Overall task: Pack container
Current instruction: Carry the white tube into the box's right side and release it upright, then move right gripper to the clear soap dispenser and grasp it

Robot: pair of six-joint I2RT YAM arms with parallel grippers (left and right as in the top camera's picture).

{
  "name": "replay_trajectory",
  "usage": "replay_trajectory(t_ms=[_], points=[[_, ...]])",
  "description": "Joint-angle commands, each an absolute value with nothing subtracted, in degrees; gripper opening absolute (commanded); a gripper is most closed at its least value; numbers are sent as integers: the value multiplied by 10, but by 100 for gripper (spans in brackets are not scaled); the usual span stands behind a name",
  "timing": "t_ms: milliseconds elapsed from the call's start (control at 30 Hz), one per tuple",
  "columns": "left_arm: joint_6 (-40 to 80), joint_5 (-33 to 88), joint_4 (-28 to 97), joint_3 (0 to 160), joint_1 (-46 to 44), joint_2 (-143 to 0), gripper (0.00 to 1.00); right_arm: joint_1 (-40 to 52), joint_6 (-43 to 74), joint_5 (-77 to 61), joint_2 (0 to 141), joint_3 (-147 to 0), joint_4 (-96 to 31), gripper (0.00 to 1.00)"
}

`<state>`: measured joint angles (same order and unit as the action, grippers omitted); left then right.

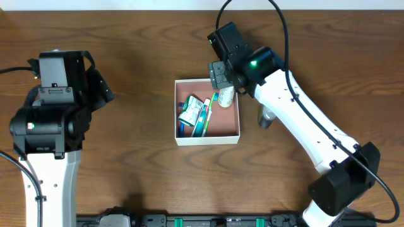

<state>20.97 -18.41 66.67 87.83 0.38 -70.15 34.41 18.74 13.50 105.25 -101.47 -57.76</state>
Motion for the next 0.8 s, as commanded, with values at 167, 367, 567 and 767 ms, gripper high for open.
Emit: replay_trajectory(t_ms=[167,367,567,767], points=[[209,-192,668,882,7,-704,98,334,178,151,921,-1015,-610,86],[209,-192,668,882,7,-704,98,276,165,148,849,-1015,-664,91],[209,-192,668,882,7,-704,98,230,164,92,884,-995,-730,85],[209,-192,668,883,7,-704,98,226,175,97,938,-935,-717,80]])
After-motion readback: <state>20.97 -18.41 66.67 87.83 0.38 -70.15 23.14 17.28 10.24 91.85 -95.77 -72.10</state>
